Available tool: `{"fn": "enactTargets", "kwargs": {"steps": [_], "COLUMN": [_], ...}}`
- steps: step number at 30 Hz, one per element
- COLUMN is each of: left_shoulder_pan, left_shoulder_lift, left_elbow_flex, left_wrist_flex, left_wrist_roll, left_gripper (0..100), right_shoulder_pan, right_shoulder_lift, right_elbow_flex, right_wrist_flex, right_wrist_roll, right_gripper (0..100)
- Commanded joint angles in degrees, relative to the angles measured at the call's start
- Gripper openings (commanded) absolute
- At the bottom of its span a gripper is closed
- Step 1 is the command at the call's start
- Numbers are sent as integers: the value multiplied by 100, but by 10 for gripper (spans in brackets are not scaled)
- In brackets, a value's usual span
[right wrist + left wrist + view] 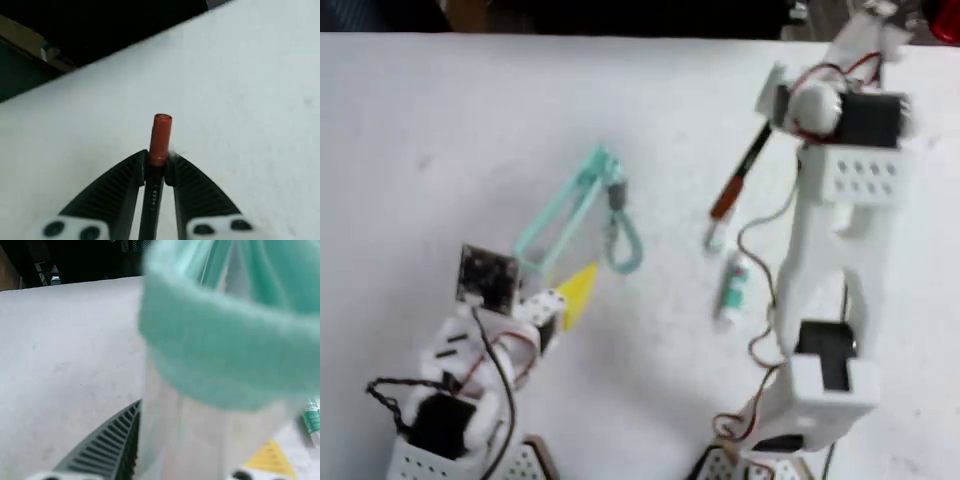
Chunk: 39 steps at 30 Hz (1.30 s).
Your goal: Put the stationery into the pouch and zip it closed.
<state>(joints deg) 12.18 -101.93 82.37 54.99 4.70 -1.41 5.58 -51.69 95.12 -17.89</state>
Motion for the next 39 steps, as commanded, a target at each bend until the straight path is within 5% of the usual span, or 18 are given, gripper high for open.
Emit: {"fn": "enactTargets", "kwargs": {"steps": [1,7,15,27,39], "left_shoulder_pan": [66,356,374,374,338], "left_shoulder_lift": [-4,-4,-4,-4,-4], "left_elbow_flex": [-88,-70,-70,-62,-70], "left_wrist_flex": [70,158,149,149,132], "left_wrist_roll": [62,-167,-229,-229,-229], "left_gripper": [267,267,267,267,267], "right_shoulder_pan": [-426,-1877,-3398,-4488,-4136], "right_shoulder_lift": [-690,-1411,-1789,-1349,-356], "right_elbow_flex": [-686,-1064,-1037,-1037,-1037], "right_wrist_flex": [92,-66,-743,-857,-778], "right_wrist_roll": [0,167,1952,1978,1987], "right_gripper": [16,16,16,16,16]}}
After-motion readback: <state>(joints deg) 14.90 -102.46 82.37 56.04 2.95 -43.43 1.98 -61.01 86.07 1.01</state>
